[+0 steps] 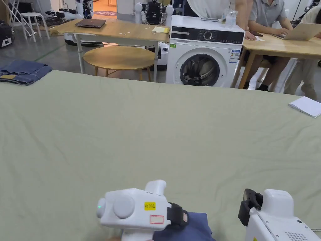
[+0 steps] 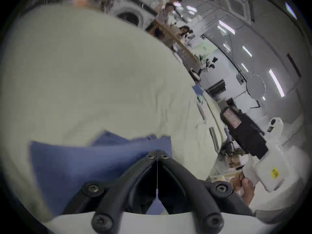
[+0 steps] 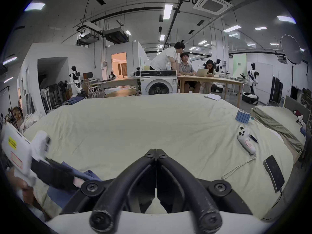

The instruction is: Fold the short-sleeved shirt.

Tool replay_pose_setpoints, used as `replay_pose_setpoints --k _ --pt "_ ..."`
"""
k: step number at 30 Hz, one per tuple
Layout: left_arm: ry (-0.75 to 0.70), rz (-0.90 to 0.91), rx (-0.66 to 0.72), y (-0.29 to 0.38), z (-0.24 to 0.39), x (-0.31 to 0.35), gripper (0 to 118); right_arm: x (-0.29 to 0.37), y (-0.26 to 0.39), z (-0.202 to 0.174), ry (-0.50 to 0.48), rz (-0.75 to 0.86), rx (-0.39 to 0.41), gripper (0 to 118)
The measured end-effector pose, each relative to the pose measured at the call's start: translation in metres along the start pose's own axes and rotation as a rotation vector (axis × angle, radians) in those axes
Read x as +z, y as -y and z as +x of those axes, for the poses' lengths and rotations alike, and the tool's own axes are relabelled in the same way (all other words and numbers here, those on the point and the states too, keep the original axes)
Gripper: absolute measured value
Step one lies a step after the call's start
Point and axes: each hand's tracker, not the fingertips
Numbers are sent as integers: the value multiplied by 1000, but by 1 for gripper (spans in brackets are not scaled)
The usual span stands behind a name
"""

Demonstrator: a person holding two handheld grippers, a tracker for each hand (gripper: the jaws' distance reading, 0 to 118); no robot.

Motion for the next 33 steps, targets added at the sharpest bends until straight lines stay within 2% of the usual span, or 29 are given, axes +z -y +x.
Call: replay_pose_setpoints --k 10,14,17,20,25,31,33 --pt "-477 600 -314 11 2 101 0 -5 -17 -35 -31 100 24 0" --pt "-628 739 -372 17 4 115 0 0 -25 -45 -25 173 29 0" --pt "-672 828 -413 21 5 124 0 5 -34 -47 -22 223 7 0" --pt "-673 882 -381 22 3 136 0 10 -41 -47 -19 230 16 0" --pt "-691 842 -361 26 -7 146 0 15 -23 -49 -80 66 46 0" --pt "-718 793 -348 39 -17 151 0 -2 31 -72 -168 -217 117 0" --pt "-721 776 -353 45 -21 154 0 -17 52 -76 -147 -316 126 0"
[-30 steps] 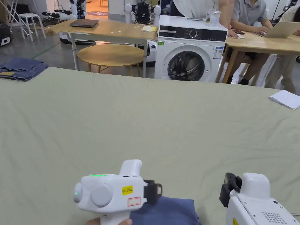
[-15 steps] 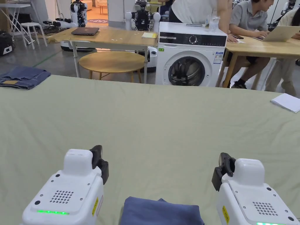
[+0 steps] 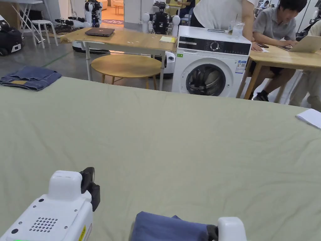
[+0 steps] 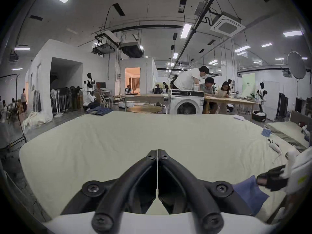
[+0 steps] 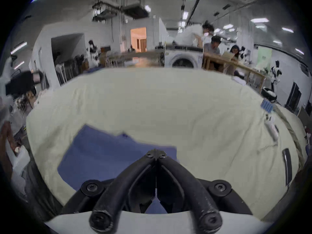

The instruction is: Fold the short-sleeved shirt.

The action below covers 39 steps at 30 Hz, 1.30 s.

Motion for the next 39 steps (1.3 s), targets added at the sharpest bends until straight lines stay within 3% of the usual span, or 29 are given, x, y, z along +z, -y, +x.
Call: replay_pose_setpoints --k 3,11,13,14,15,16,17,23,28,33,39 --pt "15 -40 6 5 -4 5 0 -25 13 2 27 -82 -48 0" --pt "249 -408 206 27 -34 -9 0 -30 7 4 23 -83 -15 0" --pt "338 -478 294 32 -45 -18 18 -28 7 4 16 -83 -14 0" --pt "398 -540 335 35 -49 -24 32 -28 7 4 14 -84 -9 0" --pt "457 -572 374 37 -53 -30 57 -28 6 4 13 -86 -5 0" --pt "500 -631 411 41 -56 -38 68 -27 6 4 12 -88 -3 0" --pt "534 -675 433 43 -57 -45 72 -27 6 4 10 -89 -3 0" --pt "650 -817 559 60 -61 -85 72 -27 5 6 0 -94 -13 0" --pt "867 -951 716 85 -51 -118 73 -26 5 5 0 -93 -12 0" --pt "856 -985 668 97 -28 -131 73 -26 5 7 -6 -95 -15 0" --pt "955 -1017 775 113 -9 -142 73 -26 6 6 -1 -90 -13 0"
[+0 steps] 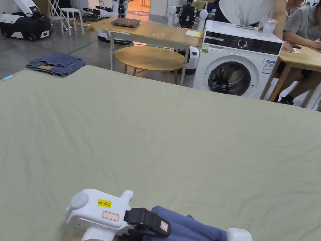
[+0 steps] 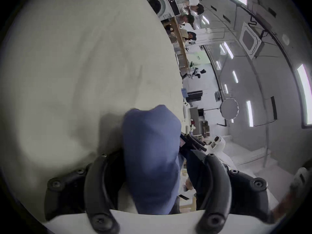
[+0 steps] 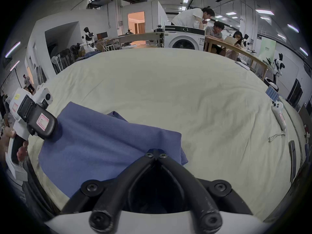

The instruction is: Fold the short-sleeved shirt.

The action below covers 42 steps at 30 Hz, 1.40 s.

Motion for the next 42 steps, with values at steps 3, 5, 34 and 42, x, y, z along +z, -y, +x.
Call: replay_pose_setpoints --k 3,5,34,42 --pt "15 -17 5 0 -2 -8 59 0 1 1 -4 0 -8 0" --pt "-40 9 8 4 1 -9 31 0 1 2 -7 1 -12 0" --pt "-300 119 -121 -2 65 171 20 35 -70 -30 -25 184 87 0" --pt "-561 204 -85 -24 66 316 20 28 -77 -41 -52 190 86 0"
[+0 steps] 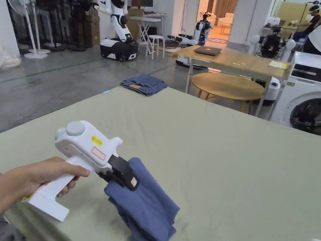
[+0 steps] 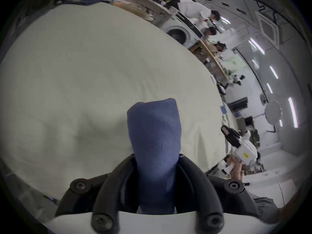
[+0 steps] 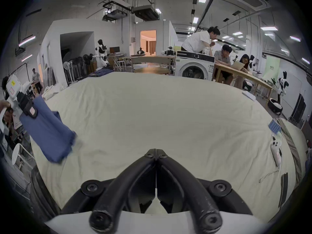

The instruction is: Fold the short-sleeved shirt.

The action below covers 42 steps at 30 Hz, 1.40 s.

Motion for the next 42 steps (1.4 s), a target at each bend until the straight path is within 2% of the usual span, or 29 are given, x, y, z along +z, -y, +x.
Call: replay_pose_setpoints --k 6,11,15,18,23,24,27,28,30,36,42 --pt "-211 13 69 -16 -55 66 20 -4 8 0 4 -30 9 0" --pt "-267 6 114 -15 -88 96 20 -5 13 4 24 -60 14 0" --pt "-365 -12 178 -14 -107 103 20 -5 14 6 40 -66 15 0" --pt "-487 -45 162 -10 -120 96 20 -6 15 7 42 -70 15 0" --pt "-484 -33 179 -5 -130 85 20 -8 17 3 35 -82 18 0" --pt "-485 -27 182 -5 -131 86 24 -8 17 2 32 -85 20 0" --pt "-523 -20 150 -7 -130 92 46 -9 20 -1 26 -90 29 0" --pt "-598 -26 112 -8 -128 97 49 -9 21 -2 22 -93 31 0" --pt "-658 -17 92 -7 -122 107 54 -10 23 -2 19 -97 30 0" --pt "-650 157 47 -3 -92 129 56 -11 25 -3 7 -97 14 0" --pt "-534 293 -89 14 -39 68 56 -6 22 6 25 -74 -17 0"
